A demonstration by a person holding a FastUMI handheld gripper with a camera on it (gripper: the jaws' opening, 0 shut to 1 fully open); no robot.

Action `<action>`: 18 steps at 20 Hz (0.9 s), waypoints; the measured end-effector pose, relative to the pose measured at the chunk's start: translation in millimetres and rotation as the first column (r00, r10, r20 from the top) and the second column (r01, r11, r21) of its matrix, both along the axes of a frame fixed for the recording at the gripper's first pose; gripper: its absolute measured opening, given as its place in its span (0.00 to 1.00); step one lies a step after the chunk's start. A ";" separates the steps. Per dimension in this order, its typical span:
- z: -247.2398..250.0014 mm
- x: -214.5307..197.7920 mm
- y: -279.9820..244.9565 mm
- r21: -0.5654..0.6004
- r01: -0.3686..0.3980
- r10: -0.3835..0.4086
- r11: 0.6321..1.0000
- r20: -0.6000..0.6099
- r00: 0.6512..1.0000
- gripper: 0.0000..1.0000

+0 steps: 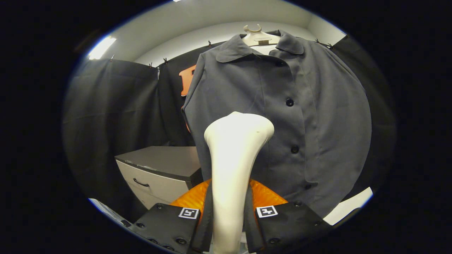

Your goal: Iron the clothes twice with a garment steamer, once on the left side and once on the right side.

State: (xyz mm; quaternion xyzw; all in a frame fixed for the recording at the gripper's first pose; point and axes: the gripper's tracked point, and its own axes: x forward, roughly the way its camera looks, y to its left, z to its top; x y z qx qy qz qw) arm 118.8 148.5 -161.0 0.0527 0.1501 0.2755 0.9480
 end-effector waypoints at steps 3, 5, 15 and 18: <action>-15.1 -6.9 -1.1 -0.003 -0.001 0.001 1.000 -0.022 1.000 0.45; -24.6 -16.1 -1.6 -0.001 -0.005 0.005 1.000 -0.036 0.999 0.45; -102.4 -42.9 -17.5 -0.043 0.010 -0.018 0.999 -0.180 0.983 0.45; -121.4 -54.1 -22.0 -0.058 0.004 -0.016 0.998 -0.207 0.978 0.46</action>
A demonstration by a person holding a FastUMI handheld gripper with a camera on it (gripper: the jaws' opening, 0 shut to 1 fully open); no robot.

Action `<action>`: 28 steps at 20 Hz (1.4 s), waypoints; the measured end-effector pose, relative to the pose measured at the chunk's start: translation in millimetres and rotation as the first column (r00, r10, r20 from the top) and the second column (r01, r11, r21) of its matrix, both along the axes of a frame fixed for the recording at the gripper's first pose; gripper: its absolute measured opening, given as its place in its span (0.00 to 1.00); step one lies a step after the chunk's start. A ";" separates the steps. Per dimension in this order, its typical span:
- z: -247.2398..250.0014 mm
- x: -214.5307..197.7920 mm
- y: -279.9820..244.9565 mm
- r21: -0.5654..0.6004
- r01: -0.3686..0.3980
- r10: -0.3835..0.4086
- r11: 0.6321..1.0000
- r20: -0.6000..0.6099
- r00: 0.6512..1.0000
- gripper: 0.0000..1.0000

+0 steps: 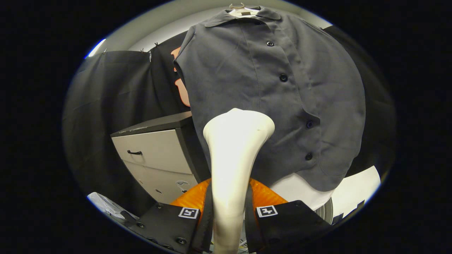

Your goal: Iron the clothes twice with a garment steamer, once on the left side and once on the right side.

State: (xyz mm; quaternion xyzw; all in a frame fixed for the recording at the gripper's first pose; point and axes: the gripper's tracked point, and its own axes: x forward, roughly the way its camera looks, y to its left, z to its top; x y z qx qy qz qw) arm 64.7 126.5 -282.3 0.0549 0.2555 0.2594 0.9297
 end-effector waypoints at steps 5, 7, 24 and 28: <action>-20.1 -13.9 -4.9 -0.031 -0.013 0.011 0.999 -0.049 0.999 0.45; -16.7 -14.6 -6.1 -0.032 -0.018 0.017 0.999 -0.044 0.999 0.45; 222.8 75.4 -101.3 0.092 0.125 -0.151 0.988 0.389 0.909 0.45; 257.9 96.3 -139.5 0.101 0.182 -0.208 0.978 0.449 0.869 0.45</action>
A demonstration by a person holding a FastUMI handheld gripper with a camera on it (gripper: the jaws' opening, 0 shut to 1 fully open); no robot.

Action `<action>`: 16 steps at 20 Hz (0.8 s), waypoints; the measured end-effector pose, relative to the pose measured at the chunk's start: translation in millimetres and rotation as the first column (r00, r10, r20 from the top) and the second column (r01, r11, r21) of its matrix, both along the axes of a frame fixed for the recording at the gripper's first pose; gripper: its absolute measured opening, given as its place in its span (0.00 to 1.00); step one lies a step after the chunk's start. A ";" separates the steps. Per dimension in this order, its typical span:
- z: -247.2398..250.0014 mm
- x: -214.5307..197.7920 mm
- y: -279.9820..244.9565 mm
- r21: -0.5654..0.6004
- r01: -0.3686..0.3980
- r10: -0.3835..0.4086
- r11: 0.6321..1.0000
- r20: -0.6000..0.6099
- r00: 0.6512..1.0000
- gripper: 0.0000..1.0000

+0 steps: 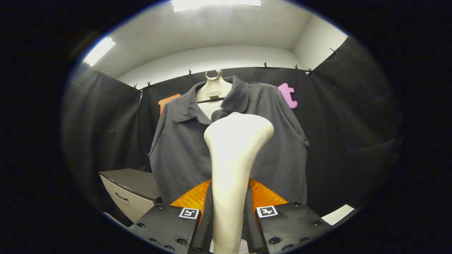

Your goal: Iron the clothes twice with a garment steamer, once on the left side and once on the right side.

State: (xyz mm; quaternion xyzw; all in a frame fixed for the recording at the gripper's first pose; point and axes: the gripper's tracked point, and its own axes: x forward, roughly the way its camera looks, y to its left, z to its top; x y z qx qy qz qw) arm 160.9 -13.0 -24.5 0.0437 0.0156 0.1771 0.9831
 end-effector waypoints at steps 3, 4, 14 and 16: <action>8.9 21.8 -14.6 -0.019 0.027 -0.027 0.999 0.005 1.000 0.45; 9.7 29.4 -17.3 -0.022 0.029 -0.029 0.999 0.003 1.000 0.45; 2.0 72.0 -20.3 -0.040 0.038 -0.039 0.998 -0.030 0.999 0.45; -4.7 76.3 -19.8 -0.049 0.039 -0.042 0.998 -0.047 0.998 0.45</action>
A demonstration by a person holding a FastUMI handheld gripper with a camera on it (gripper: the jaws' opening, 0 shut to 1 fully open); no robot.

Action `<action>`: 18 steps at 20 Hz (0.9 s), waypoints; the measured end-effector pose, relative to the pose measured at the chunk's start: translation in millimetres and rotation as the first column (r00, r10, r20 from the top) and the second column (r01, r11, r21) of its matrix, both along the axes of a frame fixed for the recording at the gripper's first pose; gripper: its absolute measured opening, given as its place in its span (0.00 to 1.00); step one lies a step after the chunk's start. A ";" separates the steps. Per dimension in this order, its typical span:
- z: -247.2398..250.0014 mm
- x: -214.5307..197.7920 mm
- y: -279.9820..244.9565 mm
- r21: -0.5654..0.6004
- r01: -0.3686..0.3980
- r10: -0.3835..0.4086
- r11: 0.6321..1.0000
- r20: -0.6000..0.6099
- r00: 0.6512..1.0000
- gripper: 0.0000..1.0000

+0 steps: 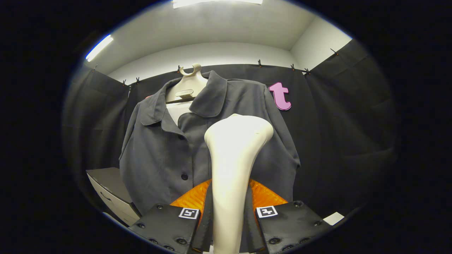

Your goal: Iron the clothes twice with a garment steamer, once on the left side and once on the right side.

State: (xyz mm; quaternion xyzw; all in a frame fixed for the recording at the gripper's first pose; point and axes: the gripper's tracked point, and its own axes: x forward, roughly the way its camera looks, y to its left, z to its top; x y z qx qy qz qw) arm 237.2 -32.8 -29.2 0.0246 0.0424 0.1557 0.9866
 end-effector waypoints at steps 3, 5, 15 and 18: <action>-10.7 2.7 -0.1 0.005 0.004 -0.004 1.000 -0.026 1.000 0.45; -17.5 0.1 -1.2 0.006 0.004 -0.004 1.000 -0.040 0.999 0.45; -57.6 -18.8 -10.9 -0.011 0.013 -0.014 1.000 -0.106 0.994 0.45; -71.2 -25.9 -13.6 -0.015 0.015 -0.017 1.000 -0.132 0.991 0.45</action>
